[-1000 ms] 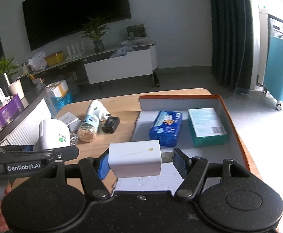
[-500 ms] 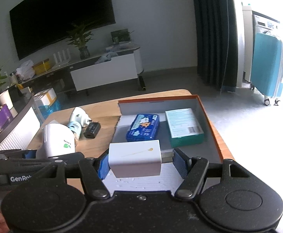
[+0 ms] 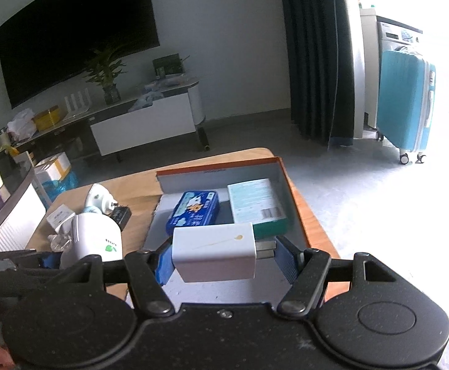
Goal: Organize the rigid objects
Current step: 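Carry the white air freshener and white charger over the tray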
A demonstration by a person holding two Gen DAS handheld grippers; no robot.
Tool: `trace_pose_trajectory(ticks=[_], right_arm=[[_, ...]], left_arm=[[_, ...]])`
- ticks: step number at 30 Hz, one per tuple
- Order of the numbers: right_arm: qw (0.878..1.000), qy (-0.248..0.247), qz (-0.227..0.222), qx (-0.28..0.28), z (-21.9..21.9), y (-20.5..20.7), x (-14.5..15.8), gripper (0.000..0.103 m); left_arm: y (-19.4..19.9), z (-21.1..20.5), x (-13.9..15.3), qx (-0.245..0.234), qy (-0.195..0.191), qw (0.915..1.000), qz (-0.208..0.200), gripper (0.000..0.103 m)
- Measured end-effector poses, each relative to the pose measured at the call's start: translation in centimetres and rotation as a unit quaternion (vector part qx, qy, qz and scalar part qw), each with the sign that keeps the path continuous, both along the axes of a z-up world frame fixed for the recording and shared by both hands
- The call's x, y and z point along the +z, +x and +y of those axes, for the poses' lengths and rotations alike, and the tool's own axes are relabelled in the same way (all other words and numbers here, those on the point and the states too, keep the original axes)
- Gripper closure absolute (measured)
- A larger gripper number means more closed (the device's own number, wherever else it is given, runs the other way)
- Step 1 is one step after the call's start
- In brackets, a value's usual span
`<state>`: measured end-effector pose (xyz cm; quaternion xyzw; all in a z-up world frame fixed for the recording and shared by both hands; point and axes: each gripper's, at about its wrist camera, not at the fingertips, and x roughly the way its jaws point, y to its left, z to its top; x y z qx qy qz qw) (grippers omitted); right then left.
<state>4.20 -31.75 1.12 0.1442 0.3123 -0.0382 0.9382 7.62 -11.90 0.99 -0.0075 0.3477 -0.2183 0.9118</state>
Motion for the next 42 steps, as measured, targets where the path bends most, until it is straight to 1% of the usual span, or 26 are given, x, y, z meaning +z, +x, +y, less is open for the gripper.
trace_pose_trajectory(ticks=[14,28,42], right_arm=[[1.000,0.004,0.002,-0.015,-1.1,0.2,-0.6,0.023],[1.000,0.003,0.008,-0.012,-1.2,1.3,-1.1,0.023],[1.000,0.010,0.017,-0.005,-2.0,3.7,-1.6,0.023]], left_arm=[[0.5,-1.7,-0.3,-0.015,0.008,0.9999,0.001,0.030],[1.1,-2.9,-0.9,-0.022,0.015,0.9996,0.009,0.030],[2.6,-4.0,-1.3,-0.027,0.020,0.9993,0.015,0.030]])
